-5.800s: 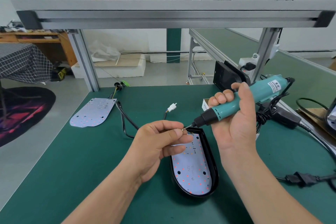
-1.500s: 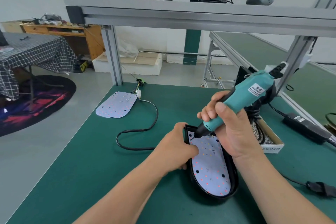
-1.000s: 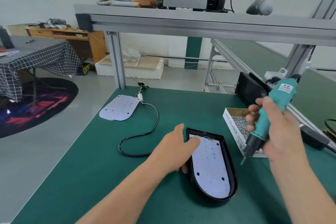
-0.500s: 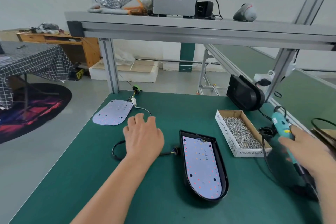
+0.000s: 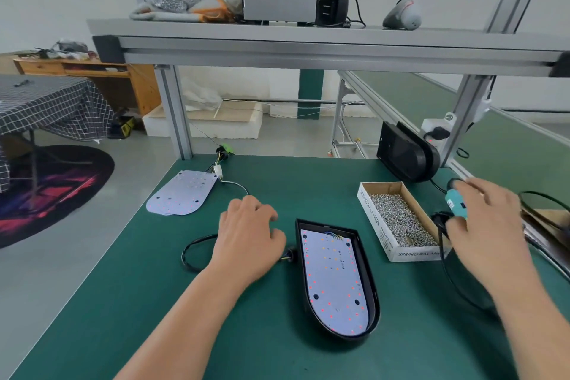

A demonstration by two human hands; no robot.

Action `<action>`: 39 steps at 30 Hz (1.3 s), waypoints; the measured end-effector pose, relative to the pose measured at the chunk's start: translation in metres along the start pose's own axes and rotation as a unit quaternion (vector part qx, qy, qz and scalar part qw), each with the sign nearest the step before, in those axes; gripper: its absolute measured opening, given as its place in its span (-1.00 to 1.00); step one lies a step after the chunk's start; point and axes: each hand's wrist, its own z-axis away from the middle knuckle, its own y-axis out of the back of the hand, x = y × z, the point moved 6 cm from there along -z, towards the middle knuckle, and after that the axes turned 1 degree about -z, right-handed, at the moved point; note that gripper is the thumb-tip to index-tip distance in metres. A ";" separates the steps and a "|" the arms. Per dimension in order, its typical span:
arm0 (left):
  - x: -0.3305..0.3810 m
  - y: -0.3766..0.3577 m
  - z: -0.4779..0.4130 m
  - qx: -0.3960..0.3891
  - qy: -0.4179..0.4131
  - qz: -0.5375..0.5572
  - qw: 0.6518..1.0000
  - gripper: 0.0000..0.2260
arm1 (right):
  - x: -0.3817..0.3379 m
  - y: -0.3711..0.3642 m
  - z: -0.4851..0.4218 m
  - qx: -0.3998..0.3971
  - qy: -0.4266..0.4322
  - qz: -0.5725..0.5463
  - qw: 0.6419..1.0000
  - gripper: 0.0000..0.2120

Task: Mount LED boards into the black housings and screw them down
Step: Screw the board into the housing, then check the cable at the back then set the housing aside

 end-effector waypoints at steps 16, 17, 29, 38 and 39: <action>0.008 -0.017 0.007 -0.152 -0.065 0.059 0.984 -0.91 | -0.094 -0.063 0.050 -0.331 0.121 -0.033 0.935 -0.72; 0.008 -0.018 0.006 -0.139 -0.058 0.071 0.986 -0.91 | -0.094 -0.063 0.048 -0.326 0.100 -0.071 0.937 -0.76; 0.013 -0.026 -0.001 -0.044 -0.047 0.290 0.955 -0.82 | -0.117 -0.015 0.041 0.030 0.205 -0.312 0.927 -0.63; 0.010 -0.028 -0.006 -0.110 -0.074 0.423 0.896 -0.67 | -0.139 -0.004 0.070 0.011 0.427 -0.240 0.872 -0.75; 0.010 -0.027 -0.005 -0.128 -0.071 0.434 0.889 -0.65 | -0.140 -0.004 0.072 -0.031 0.438 -0.235 0.867 -0.75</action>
